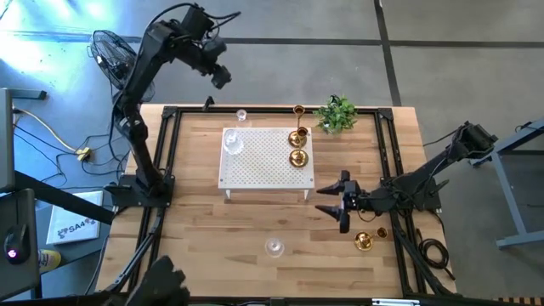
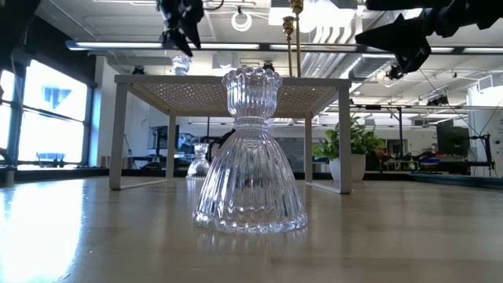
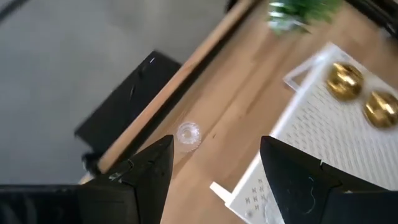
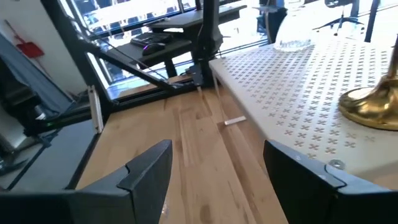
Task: Pick & Place candle stick holders
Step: Put the top transparent glass candle holder on the shelf aligned with the other transparent glass candle holder
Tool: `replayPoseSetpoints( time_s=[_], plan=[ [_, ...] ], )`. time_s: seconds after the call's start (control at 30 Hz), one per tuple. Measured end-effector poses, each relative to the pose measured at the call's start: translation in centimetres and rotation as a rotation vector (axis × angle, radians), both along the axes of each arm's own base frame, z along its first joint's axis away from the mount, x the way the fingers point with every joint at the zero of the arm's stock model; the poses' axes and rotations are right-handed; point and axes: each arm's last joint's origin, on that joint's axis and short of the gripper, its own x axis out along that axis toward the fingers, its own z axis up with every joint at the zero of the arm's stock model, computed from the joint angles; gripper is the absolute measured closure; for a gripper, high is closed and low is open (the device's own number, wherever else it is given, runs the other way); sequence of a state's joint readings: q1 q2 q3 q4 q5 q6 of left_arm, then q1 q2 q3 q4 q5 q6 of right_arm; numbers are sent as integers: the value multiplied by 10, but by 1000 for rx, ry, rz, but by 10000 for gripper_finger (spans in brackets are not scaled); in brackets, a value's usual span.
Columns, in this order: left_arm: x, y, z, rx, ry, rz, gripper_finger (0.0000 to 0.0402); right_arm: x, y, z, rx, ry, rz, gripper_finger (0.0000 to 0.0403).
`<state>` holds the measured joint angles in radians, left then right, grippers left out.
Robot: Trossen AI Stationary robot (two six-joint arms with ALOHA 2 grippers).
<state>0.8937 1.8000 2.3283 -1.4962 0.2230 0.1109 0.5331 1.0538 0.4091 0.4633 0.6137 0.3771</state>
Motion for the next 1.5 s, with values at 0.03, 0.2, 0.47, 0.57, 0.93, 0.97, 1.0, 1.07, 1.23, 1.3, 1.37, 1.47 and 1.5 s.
replayPoseSetpoints(
  time_s=[0.03, 0.2, 0.47, 0.57, 0.93, 0.97, 1.0, 1.07, 1.23, 1.3, 1.37, 1.47, 1.5],
  plan=[
    [1, 5, -4, -22, 5, 46, 167, 0, 0, 0, -1, -1, -7, 157],
    [12, 31, -30, -119, 52, 164, 167, 0, 0, 1, 6, -7, -16, 157],
    [36, 60, -72, -253, 99, 237, 167, 0, 0, 1, 0, -6, -12, 157],
    [43, 68, -84, -322, 75, 264, 167, 0, 0, 1, -2, -5, -12, 157],
    [49, 75, -91, -334, 48, 295, 167, 0, 0, 0, -2, -5, -8, 157],
    [49, 75, -91, -337, 49, 299, 167, 0, 0, 0, -1, -5, -5, 157],
    [49, 74, -91, -340, 49, 305, 167, 0, 0, 0, -2, -4, -3, 157],
    [49, 75, -91, -341, 52, 332, 167, 0, 0, 0, -4, 4, 9, 157],
    [49, 76, -93, -367, 44, 385, 167, 0, 0, -2, -11, 24, 21, 157],
    [50, 77, -96, -379, 52, 401, 167, 0, 0, -3, -12, 26, 22, 157],
    [54, 77, -100, -388, 65, 398, 167, 0, 0, -3, -11, 26, 22, 157],
    [61, 75, -106, -393, 96, 396, 167, 0, 1, -3, -10, 27, 30, 157],
    [64, 75, -109, -394, 104, 403, 167, 0, 1, -3, -9, 28, 35, 157]
  ],
)
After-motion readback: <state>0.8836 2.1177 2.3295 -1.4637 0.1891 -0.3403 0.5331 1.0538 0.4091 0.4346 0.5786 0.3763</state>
